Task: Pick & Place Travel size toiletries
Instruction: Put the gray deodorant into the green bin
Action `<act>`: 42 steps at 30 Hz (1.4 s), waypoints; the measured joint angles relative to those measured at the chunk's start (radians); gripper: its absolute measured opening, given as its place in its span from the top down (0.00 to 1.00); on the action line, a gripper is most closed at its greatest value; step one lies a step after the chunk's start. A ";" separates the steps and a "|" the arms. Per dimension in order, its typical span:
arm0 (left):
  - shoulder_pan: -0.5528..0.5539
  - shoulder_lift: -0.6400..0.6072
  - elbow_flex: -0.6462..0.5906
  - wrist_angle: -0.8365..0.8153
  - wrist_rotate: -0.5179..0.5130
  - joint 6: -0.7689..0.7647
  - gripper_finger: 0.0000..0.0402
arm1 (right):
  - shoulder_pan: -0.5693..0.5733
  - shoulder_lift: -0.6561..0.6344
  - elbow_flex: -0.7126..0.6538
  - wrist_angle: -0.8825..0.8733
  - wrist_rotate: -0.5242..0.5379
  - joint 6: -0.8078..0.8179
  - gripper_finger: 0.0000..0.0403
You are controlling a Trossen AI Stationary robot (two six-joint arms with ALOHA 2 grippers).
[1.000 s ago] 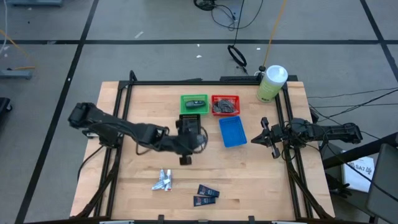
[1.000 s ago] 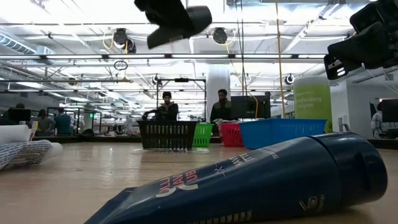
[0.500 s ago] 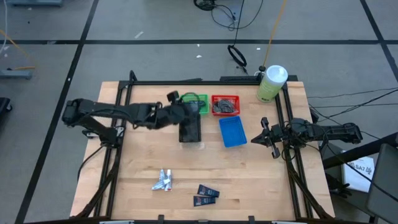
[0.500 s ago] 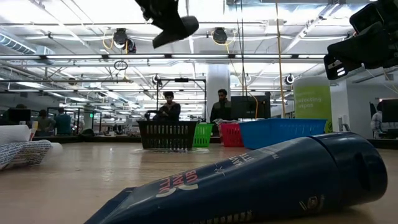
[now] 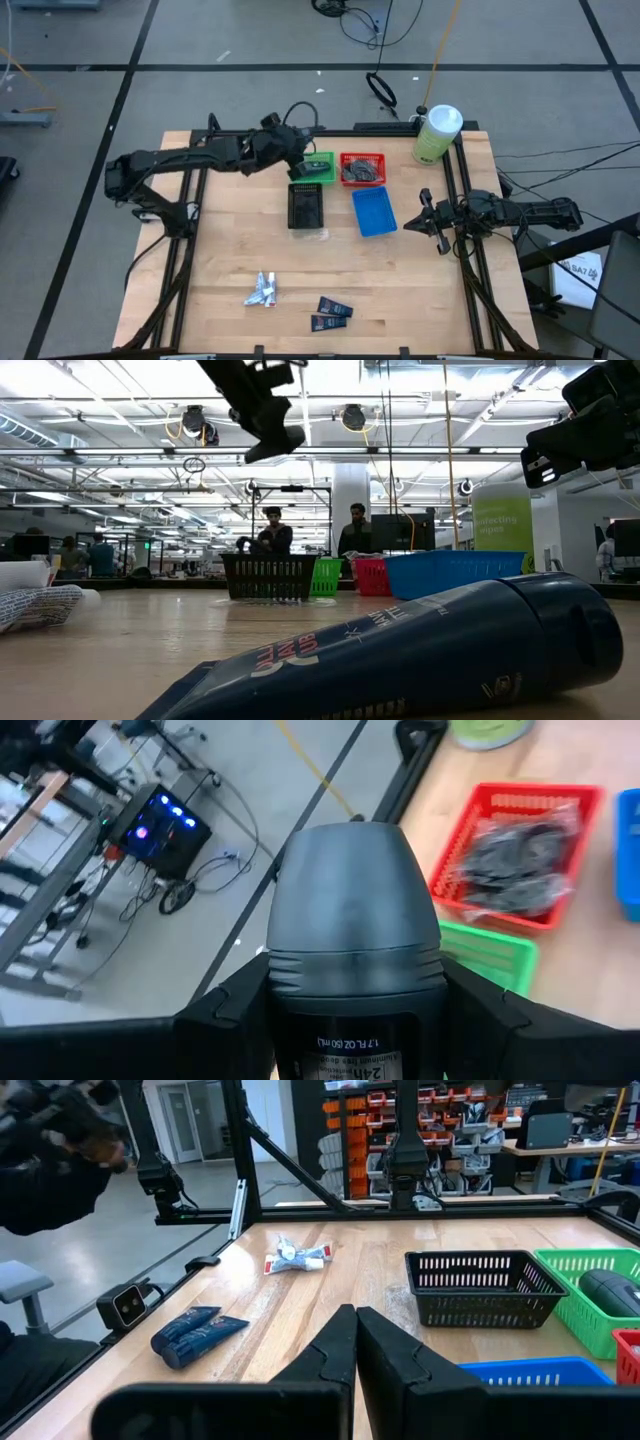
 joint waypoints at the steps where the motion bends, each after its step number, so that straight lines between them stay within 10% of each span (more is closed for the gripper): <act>1: 0.014 0.007 0.000 0.002 0.001 0.000 0.51 | 0.000 0.000 0.000 0.000 0.000 0.000 0.99; 24: 0.117 0.413 0.000 0.091 0.190 0.133 0.50 | 0.000 0.000 0.000 0.000 0.000 0.000 0.99; 42: 0.091 0.446 0.000 0.097 0.314 0.107 0.51 | 0.000 0.000 0.000 0.000 0.000 0.000 0.99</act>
